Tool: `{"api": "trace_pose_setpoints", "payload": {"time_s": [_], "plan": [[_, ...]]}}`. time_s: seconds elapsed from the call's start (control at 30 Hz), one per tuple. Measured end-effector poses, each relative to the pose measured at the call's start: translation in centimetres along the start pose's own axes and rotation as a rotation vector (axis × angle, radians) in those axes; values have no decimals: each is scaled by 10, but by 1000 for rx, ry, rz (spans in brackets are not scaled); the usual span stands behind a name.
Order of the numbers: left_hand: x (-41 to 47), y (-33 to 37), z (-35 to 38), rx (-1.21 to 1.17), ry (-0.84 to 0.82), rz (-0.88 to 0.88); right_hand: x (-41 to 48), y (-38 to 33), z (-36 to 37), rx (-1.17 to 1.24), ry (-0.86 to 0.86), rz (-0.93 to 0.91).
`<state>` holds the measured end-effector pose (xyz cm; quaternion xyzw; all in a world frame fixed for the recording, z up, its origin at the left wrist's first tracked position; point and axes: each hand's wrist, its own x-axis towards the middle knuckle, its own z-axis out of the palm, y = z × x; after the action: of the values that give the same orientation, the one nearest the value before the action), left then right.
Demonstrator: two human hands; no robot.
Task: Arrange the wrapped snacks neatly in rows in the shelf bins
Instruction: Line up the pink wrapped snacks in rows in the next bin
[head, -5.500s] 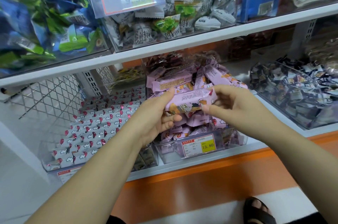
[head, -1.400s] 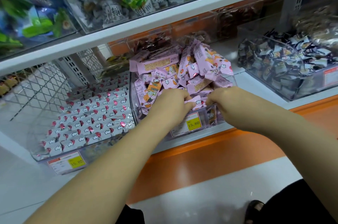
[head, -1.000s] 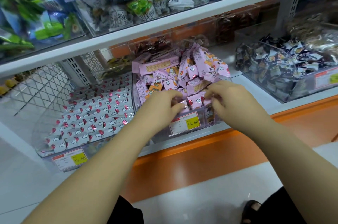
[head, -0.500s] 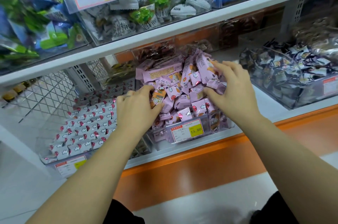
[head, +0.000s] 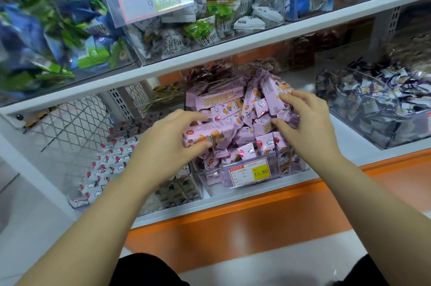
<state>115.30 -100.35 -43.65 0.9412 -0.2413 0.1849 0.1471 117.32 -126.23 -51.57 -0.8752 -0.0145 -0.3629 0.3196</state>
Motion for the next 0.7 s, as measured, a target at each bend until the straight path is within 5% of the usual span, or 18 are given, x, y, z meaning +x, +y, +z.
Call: {"api": "trace_pose_setpoints", "payload": {"time_s": [0.23, 0.7], "plan": [[12, 16, -7, 245, -349, -11, -1, -3, 1, 13, 7, 13], [39, 15, 47, -433, -651, -195, 0, -2, 0, 20, -26, 43]]}}
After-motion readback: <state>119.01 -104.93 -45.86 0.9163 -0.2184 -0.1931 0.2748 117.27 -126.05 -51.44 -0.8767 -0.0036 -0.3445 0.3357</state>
